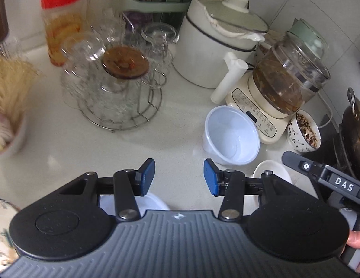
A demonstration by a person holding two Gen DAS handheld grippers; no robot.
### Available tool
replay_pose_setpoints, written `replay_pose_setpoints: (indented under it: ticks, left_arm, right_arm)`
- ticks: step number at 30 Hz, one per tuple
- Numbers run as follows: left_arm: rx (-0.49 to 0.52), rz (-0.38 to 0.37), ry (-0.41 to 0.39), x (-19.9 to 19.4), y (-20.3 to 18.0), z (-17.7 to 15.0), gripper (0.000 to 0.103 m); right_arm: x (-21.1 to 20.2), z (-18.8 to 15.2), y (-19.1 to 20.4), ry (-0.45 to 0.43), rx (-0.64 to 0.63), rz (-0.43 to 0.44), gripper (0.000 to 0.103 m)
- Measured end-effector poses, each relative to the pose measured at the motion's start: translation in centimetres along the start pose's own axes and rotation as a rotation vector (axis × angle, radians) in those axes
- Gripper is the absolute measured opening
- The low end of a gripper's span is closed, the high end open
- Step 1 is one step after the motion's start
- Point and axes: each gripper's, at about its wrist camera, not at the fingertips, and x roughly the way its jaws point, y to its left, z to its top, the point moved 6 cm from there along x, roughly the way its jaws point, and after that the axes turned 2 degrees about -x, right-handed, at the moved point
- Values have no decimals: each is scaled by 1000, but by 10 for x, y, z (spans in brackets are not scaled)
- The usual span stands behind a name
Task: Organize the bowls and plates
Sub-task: 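Move both open tools to the second white plastic bowl, then close both tools on the rim of the second white plastic bowl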
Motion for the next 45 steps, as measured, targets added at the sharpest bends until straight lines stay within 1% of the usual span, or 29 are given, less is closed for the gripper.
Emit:
replay_pose_setpoints:
  ticks: [4, 6, 7, 8, 9, 11, 12, 13, 14, 16, 19, 21, 22, 23, 24, 27, 28, 30, 31, 32, 34, 37, 41, 45]
  left_arm:
    - [-19, -30, 23, 25, -7, 8, 52]
    - [-20, -27, 45, 40, -11, 12, 52]
    - [-21, -30, 54, 47, -13, 14, 52]
    - [-21, -39, 62, 54, -16, 17, 52]
    - [-18, -47, 71, 62, -19, 19, 52]
    - [-21, -52, 95, 77, -25, 22, 52]
    - [-26, -60, 105, 82, -28, 24, 52]
    - [-27, -64, 108, 87, -32, 26, 52]
    - [-26, -61, 107, 91, -34, 29, 52]
    - [-33, -59, 111, 100, -38, 32, 52]
    - [-47, -59, 130, 113, -43, 32, 52]
    - [-47, -41, 134, 121, -44, 33, 52]
    - [-54, -28, 134, 123, -42, 33, 51]
    - [-63, -23, 136, 127, -41, 34, 51]
    - [-72, -20, 137, 129, -40, 34, 50]
    - [-82, -16, 141, 134, -38, 35, 43]
    - [-87, -18, 141, 135, -38, 35, 39]
    - [-98, -24, 146, 135, -35, 35, 31]
    - [-94, -22, 153, 136, -36, 35, 22]
    - [-82, -6, 161, 137, -37, 35, 15]
    - [-66, 2, 162, 138, -40, 36, 9]
    - [-45, 1, 149, 132, -42, 38, 8]
    - [-39, -12, 141, 123, -42, 39, 8]
    - [-36, -24, 124, 110, -41, 39, 8]
  right_arm:
    - [25, 7, -15, 53, 17, -2, 65]
    - [37, 11, -21, 68, 24, 3, 65]
    - [43, 13, -23, 73, 25, 8, 62]
    - [49, 14, -26, 82, 27, 12, 56]
    - [56, 15, -29, 91, 34, 15, 54]
    - [68, 17, -34, 114, 50, 22, 44]
    - [73, 17, -36, 128, 56, 26, 41]
    - [78, 17, -38, 141, 61, 33, 36]
    - [82, 18, -38, 153, 63, 37, 33]
    - [88, 19, -40, 161, 52, 33, 32]
    - [97, 19, -42, 177, 53, 24, 25]
    - [101, 21, -43, 183, 46, 14, 25]
    - [103, 21, -44, 183, 43, 9, 23]
    - [104, 21, -44, 183, 44, 13, 18]
    - [106, 21, -45, 186, 52, 16, 17]
    - [109, 21, -46, 186, 59, 21, 15]
    - [109, 21, -46, 185, 60, 24, 12]
    - [109, 21, -47, 179, 59, 25, 11]
    - [110, 20, -47, 179, 59, 28, 10]
    - [109, 20, -47, 180, 60, 32, 9]
    - [109, 19, -45, 178, 63, 44, 9]
    - [105, 20, -42, 165, 51, 37, 8]
    - [100, 20, -40, 155, 64, 44, 8]
    - [90, 22, -33, 137, 50, 51, 8]
